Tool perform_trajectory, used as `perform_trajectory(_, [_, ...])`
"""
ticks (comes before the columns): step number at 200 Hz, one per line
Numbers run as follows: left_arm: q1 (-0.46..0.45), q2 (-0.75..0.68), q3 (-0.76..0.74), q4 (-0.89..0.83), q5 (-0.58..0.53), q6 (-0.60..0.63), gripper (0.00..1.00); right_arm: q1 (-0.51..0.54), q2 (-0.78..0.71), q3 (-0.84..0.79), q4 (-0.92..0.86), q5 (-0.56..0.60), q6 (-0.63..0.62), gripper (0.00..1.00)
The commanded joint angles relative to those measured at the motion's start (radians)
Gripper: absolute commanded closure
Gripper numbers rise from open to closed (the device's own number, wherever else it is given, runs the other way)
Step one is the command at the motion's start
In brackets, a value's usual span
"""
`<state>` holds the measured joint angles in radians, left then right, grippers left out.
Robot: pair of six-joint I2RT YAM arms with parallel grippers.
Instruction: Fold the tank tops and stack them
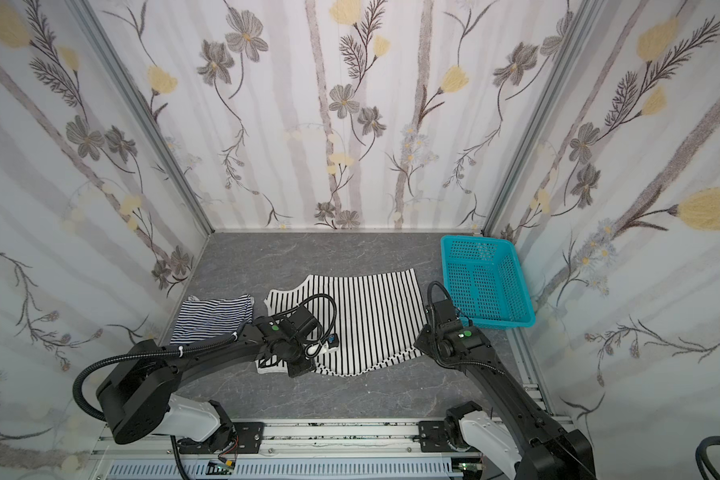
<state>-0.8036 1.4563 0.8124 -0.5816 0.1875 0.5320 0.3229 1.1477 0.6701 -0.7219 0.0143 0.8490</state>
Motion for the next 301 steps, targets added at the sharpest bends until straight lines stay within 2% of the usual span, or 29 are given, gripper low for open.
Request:
perform_trajectory(1, [0.021, 0.019, 0.025, -0.014, -0.003, 0.04, 0.94, -0.013, 0.028, 0.029, 0.029, 0.022, -0.05, 1.0])
perform_trajectory(116, [0.15, 0.148, 0.158, -0.012, 0.014, 0.099, 0.93, -0.08, 0.269, 0.151, 0.121, 0.046, -0.175, 1.0])
perform_trajectory(197, [0.171, 0.254, 0.249, -0.009, 0.002, 0.101, 0.91, -0.108, 0.375, 0.162, 0.171, 0.053, -0.208, 1.0])
perform_trajectory(271, [0.189, 0.293, 0.287, -0.008, -0.024, 0.084, 0.88, -0.126, 0.431, 0.168, 0.203, 0.044, -0.221, 1.0])
perform_trajectory(288, [0.19, 0.296, 0.289, -0.007, -0.026, 0.085, 0.85, -0.129, 0.442, 0.175, 0.208, 0.043, -0.224, 0.98])
perform_trajectory(301, [0.191, 0.294, 0.296, -0.003, -0.029, 0.075, 0.8, -0.132, 0.466, 0.182, 0.209, 0.042, -0.226, 0.91])
